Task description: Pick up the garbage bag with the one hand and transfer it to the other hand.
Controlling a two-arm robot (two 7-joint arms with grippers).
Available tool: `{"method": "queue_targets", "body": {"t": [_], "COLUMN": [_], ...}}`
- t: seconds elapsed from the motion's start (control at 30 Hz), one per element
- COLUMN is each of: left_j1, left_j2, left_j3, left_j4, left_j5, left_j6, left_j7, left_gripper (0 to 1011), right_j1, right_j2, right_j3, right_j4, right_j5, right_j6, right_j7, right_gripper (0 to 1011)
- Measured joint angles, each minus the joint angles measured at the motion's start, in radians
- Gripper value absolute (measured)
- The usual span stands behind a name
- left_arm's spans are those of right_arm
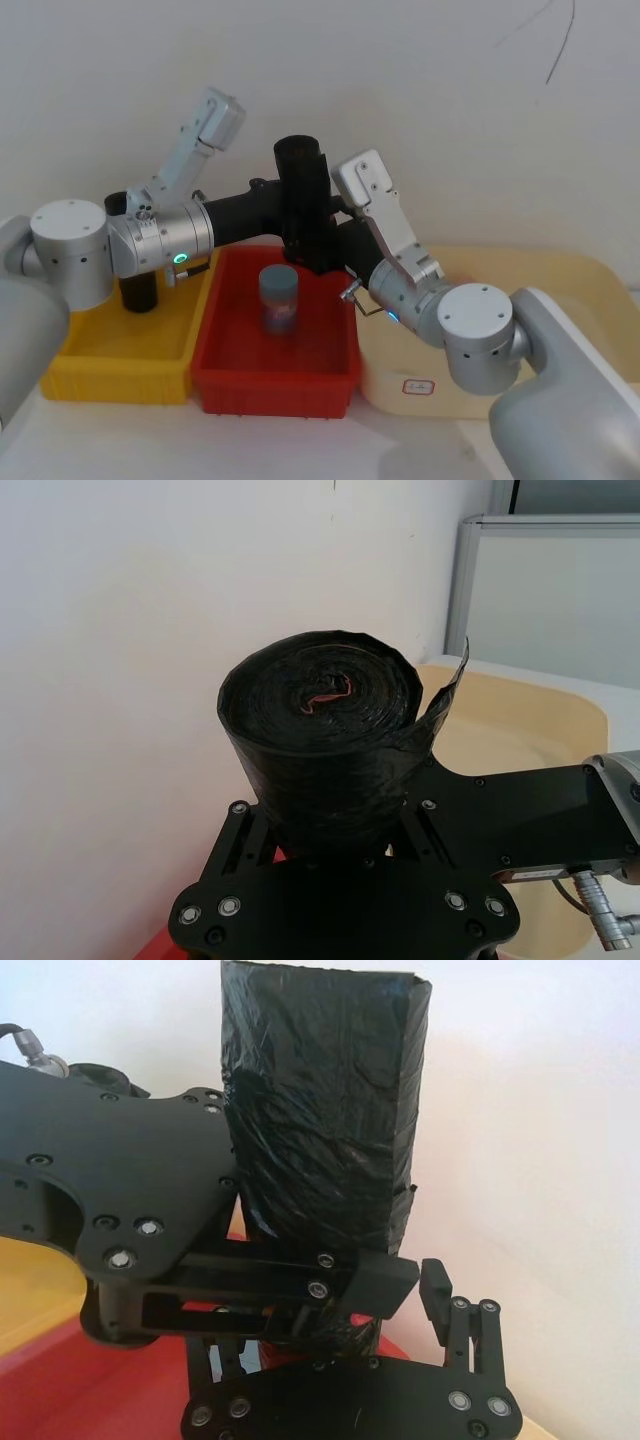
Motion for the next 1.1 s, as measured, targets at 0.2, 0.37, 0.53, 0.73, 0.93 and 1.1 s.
{"method": "queue_targets", "body": {"t": [0.2,0.37,0.53,0.73,0.93,1.1], "left_j1": [0.0,0.0,0.0,0.0,0.0,0.0], "left_j2": [0.0,0.0,0.0,0.0,0.0,0.0], "left_j3": [0.0,0.0,0.0,0.0,0.0,0.0], "left_j4": [0.0,0.0,0.0,0.0,0.0,0.0], "left_j5": [0.0,0.0,0.0,0.0,0.0,0.0], "left_j6": [0.0,0.0,0.0,0.0,0.0,0.0], "left_j7": [0.0,0.0,0.0,0.0,0.0,0.0], "left_gripper": [434,433,433,434,434,434], "right_j1": [0.006,0.007,0.009,0.011,0.012,0.012], "right_j2": [-0.006,-0.008,-0.01,-0.011,-0.012,-0.012], "right_j3": [0.002,0.002,0.003,0.003,0.004,0.004], "right_j4": [0.011,0.016,0.02,0.023,0.025,0.025], "right_j5": [-0.003,-0.005,-0.006,-0.006,-0.007,-0.008], "right_j6": [-0.003,-0.005,-0.006,-0.006,-0.007,-0.007], "right_j7": [-0.006,-0.007,-0.009,-0.011,-0.012,-0.012], "right_gripper": [949,817,705,651,611,582]}}
